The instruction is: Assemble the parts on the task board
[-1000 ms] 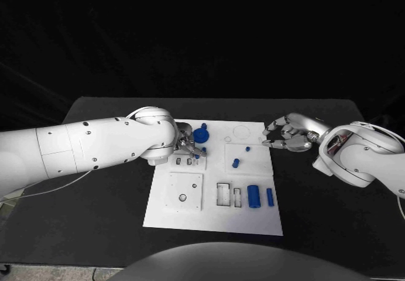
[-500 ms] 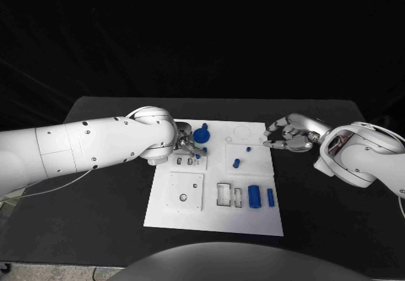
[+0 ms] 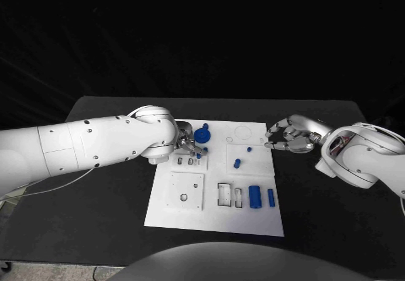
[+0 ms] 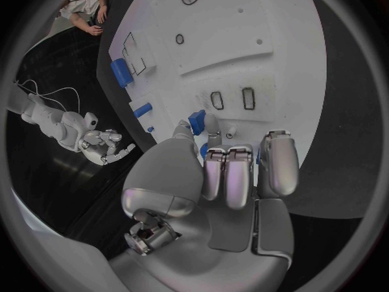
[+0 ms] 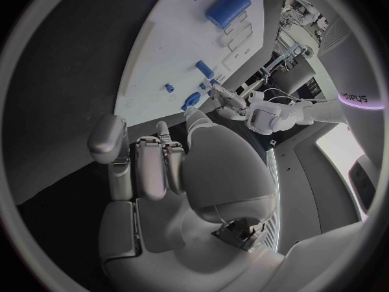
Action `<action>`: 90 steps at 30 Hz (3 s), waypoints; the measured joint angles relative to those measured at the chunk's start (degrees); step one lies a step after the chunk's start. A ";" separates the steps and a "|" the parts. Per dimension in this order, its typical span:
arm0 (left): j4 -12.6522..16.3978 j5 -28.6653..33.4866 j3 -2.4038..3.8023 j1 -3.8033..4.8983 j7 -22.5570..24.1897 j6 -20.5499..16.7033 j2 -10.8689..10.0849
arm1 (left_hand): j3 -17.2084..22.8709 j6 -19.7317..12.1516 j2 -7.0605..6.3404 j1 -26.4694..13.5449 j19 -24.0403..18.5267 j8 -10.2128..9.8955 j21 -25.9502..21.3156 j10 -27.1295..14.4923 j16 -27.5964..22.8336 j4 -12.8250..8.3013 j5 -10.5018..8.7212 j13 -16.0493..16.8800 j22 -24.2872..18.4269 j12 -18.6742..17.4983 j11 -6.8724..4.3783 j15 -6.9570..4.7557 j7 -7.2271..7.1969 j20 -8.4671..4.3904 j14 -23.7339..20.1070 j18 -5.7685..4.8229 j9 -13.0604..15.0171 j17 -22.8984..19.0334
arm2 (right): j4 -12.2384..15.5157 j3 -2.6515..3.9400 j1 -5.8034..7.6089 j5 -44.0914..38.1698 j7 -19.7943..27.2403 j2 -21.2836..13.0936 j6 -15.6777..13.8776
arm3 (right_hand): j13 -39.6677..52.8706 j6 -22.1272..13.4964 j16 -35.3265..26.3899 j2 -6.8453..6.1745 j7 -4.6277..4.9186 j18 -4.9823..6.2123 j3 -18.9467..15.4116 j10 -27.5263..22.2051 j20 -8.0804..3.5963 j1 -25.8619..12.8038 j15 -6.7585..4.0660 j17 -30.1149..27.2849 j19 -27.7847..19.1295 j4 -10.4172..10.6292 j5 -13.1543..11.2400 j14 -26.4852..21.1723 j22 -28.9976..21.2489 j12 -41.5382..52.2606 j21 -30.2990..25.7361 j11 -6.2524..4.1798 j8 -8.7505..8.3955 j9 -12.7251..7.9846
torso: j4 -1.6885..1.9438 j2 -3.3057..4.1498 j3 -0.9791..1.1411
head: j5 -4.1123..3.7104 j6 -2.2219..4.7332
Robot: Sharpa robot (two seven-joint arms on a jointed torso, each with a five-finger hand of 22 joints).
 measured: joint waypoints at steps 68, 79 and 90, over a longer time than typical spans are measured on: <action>7.47 3.07 -1.69 -0.86 2.57 -8.14 -8.10 | 36.35 2.28 -13.82 1.71 -0.80 -10.61 -1.67 0.41 0.00 -2.21 12.01 -0.12 0.02 -0.35 -0.42 0.22 1.03 -0.01 0.21 -0.01 9.36 -0.03 | -0.87 -0.02 -1.42 1.54 -0.88 0.31 2.75 | 0.35 1.18 -4.43 1.58 0.46 0.89 2.67 -4.13 0.29 3.08 0.42 -1.38 -2.16 -1.54 2.75 0.00 -0.96 -3.91 -6.46 0.39 -1.12 -1.38 | 0.12 -0.18 0.00 | 1.31 0.00; 6.98 2.92 -1.70 -1.99 2.51 -8.30 -7.23 | 37.01 2.38 -14.01 0.71 -0.80 -10.90 -1.66 0.41 0.00 -2.56 11.77 -0.13 0.01 -0.35 -0.42 0.22 1.13 -0.01 0.21 -0.02 9.76 0.01 | -0.84 -0.03 -1.42 1.81 -0.94 0.07 2.95 | 0.35 1.17 -4.43 1.58 0.46 0.89 2.83 -4.30 0.40 3.08 0.42 -1.38 -2.46 -1.39 2.76 0.00 -1.01 -3.92 -6.45 0.41 -1.12 -1.42 | 0.12 -0.16 0.00 | 1.32 0.00; 6.61 1.30 -1.33 -2.75 3.08 -9.11 -6.77 | 37.47 2.67 -14.12 0.27 -0.80 -11.02 -1.66 0.25 0.00 -2.71 11.76 -0.13 0.01 -0.35 -0.26 0.22 0.77 -0.01 0.21 -0.01 9.90 0.01 | -0.90 -0.03 -1.43 2.20 -0.96 -0.15 2.99 | 0.35 1.17 -4.43 1.57 0.46 0.89 2.83 -4.30 0.40 3.08 0.42 -1.38 -2.46 -1.39 2.76 0.00 -1.01 -3.91 -6.45 0.41 -1.12 -1.42 | 0.08 -0.19 -0.02 | 1.09 0.00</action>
